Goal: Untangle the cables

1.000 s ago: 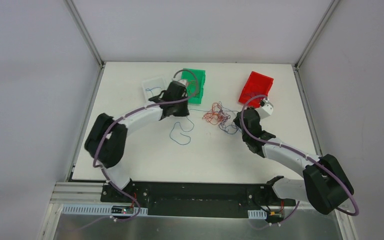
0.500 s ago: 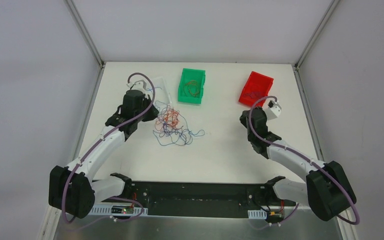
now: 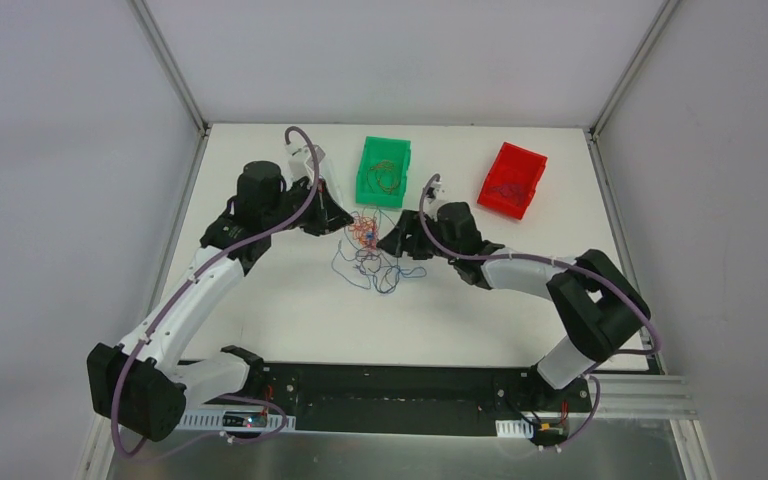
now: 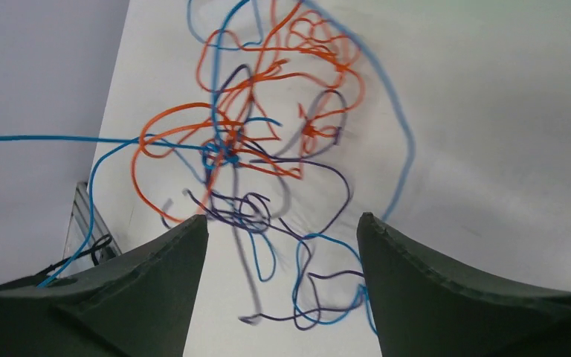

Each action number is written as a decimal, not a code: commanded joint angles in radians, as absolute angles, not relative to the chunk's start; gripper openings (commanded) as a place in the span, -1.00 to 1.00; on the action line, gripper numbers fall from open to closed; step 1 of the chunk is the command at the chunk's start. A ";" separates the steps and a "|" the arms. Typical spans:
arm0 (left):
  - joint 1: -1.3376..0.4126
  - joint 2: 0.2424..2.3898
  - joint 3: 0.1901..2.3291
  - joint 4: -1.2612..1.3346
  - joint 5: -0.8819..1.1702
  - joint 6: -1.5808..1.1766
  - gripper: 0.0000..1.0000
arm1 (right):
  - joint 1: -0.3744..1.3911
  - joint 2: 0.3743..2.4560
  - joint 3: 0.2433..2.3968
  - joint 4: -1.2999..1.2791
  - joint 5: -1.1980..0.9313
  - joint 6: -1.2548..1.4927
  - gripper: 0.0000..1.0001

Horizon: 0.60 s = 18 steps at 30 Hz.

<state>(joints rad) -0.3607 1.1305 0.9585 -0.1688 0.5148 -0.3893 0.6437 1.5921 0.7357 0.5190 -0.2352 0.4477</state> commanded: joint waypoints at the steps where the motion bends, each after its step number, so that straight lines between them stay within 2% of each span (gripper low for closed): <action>1: -0.367 1.068 1.027 -0.175 0.638 -0.341 -1.00 | 0.695 1.637 0.816 0.540 -0.323 0.354 0.54; 9: -0.367 1.074 1.066 -0.181 0.645 -0.348 -1.00 | 0.736 1.702 0.846 0.571 -0.346 0.354 0.46; 18: -0.370 1.076 1.084 -0.180 0.667 -0.366 -1.00 | 0.784 1.714 0.821 0.695 -0.361 0.376 0.00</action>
<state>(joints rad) -0.3611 1.0824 1.0412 -0.2005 0.6285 -0.3588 0.7609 1.7142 0.8139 0.5884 -0.3481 0.3824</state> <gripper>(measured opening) 0.010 0.540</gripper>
